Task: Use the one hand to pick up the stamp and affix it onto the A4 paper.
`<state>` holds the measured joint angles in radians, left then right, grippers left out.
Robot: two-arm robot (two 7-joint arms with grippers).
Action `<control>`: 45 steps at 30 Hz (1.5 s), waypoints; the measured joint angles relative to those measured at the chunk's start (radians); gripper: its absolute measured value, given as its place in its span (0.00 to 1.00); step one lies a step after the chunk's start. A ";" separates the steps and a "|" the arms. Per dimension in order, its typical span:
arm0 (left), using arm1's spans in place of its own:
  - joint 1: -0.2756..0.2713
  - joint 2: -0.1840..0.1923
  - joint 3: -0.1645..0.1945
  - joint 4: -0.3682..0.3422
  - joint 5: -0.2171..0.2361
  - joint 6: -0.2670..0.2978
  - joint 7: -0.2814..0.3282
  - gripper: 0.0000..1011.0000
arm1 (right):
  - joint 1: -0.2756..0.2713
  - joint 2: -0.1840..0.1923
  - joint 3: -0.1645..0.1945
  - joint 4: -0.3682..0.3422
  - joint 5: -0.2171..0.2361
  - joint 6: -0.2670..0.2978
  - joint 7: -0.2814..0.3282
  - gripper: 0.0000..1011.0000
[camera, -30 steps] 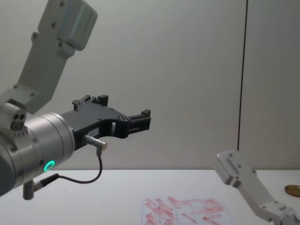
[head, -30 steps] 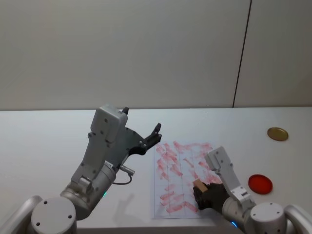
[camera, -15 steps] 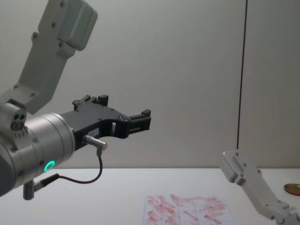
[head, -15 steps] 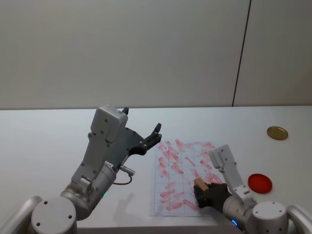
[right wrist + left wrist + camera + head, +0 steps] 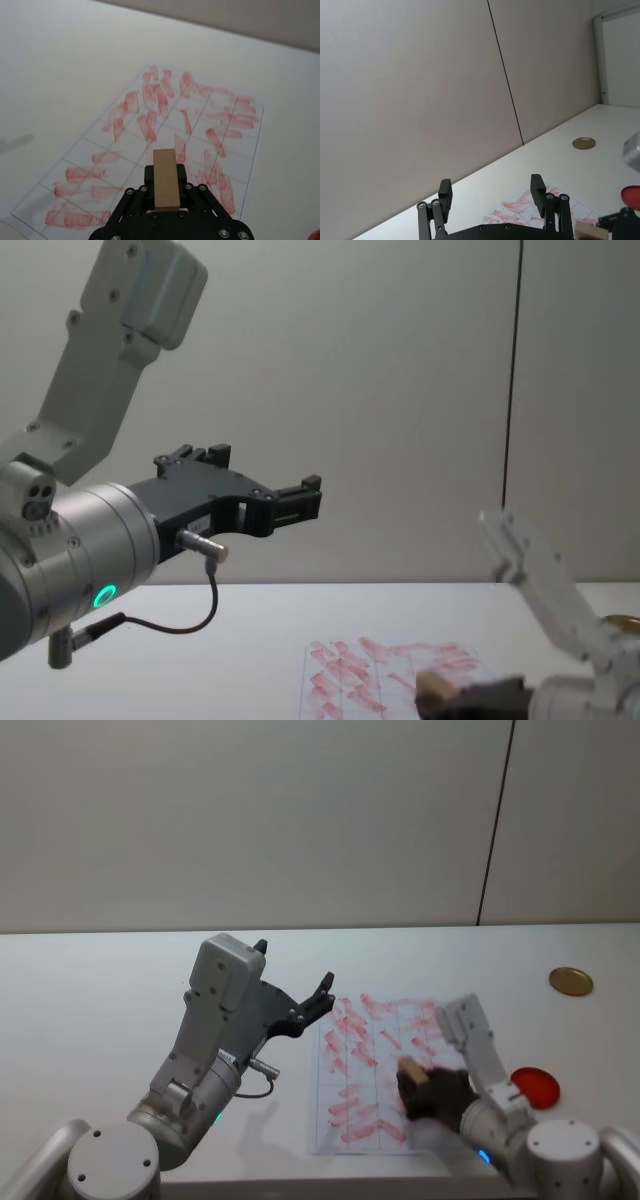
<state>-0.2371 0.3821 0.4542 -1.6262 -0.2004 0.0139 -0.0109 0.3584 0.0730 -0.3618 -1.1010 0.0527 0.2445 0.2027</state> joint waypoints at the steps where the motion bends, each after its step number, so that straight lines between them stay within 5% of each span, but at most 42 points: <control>1: 0.000 0.000 0.000 0.000 0.000 0.000 0.000 0.98 | -0.001 0.001 0.001 -0.015 0.000 -0.001 0.000 0.22; 8: 0.000 0.000 0.000 0.000 0.000 0.000 0.000 0.98 | -0.006 0.012 0.015 -0.138 0.010 0.006 -0.013 0.22; 20: 0.000 0.000 0.000 0.000 0.000 0.000 0.000 0.98 | -0.010 0.032 0.050 -0.243 0.029 0.038 -0.080 0.22; 45: 0.000 0.000 0.000 0.000 0.000 0.000 0.000 0.98 | -0.031 0.100 0.139 -0.146 0.031 0.060 -0.179 0.22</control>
<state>-0.2371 0.3821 0.4542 -1.6262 -0.2004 0.0138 -0.0109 0.3276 0.1732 -0.2224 -1.2471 0.0835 0.3046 0.0237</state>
